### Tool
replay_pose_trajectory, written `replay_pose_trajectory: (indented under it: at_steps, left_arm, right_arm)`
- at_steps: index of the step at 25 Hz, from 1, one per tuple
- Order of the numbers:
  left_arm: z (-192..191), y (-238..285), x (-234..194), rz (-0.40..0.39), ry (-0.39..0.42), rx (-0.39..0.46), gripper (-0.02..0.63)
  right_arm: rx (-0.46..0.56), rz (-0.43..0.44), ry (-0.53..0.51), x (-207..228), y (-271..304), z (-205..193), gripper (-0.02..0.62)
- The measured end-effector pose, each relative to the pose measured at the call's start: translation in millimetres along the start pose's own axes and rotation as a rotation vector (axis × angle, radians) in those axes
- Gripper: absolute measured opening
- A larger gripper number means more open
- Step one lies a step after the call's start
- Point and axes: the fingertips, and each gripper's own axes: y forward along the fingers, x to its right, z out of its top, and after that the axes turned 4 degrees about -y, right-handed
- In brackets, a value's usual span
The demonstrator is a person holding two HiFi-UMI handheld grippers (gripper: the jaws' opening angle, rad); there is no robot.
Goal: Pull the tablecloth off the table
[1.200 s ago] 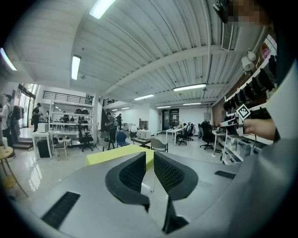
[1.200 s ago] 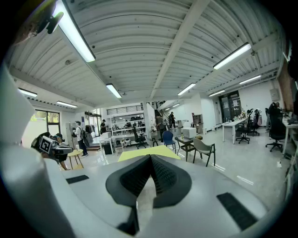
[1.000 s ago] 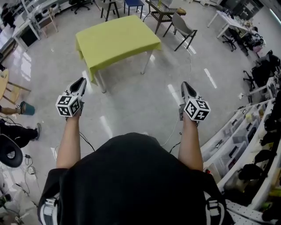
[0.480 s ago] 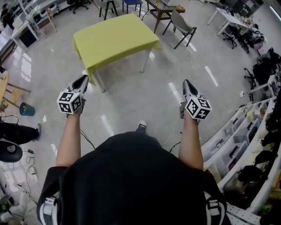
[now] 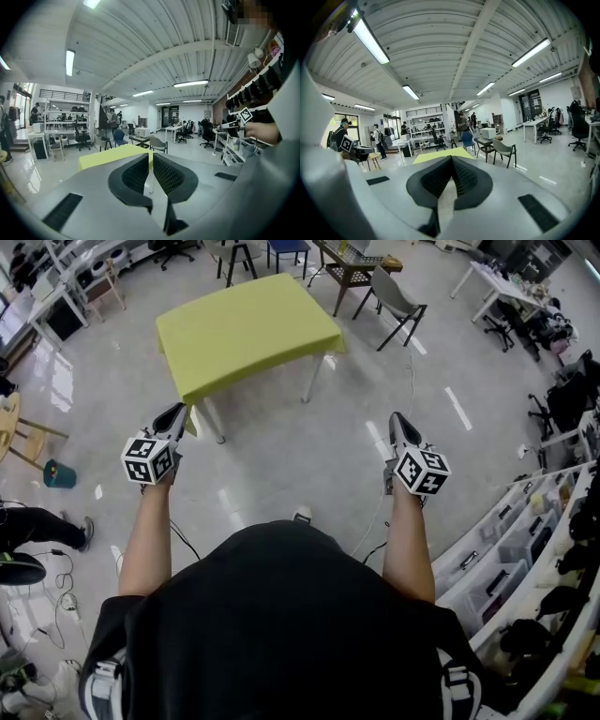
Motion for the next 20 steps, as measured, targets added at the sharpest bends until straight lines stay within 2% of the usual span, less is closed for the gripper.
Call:
replay_pose_trajectory:
  at_steps: [7,14,20]
  left_arm:
    - [-3.0,64.2,-14.4,0.018,0.010,-0.046,0.048]
    - [2.3,122.9,-20.9,0.041,-0.009,-0.053,0.048]
    - [21.5,165.5,-12.8,0.068,-0.046,-0.034,0.048]
  right_arm:
    - [-0.009,0.029,-0.004,36.4,62.6,8.6,0.018]
    - [-0.027,0.075,-0.004,72.1,120.5,13.7,0.018]
    - [-0.043,0.101,-0.015,115.8,158.4,27.1,0.018]
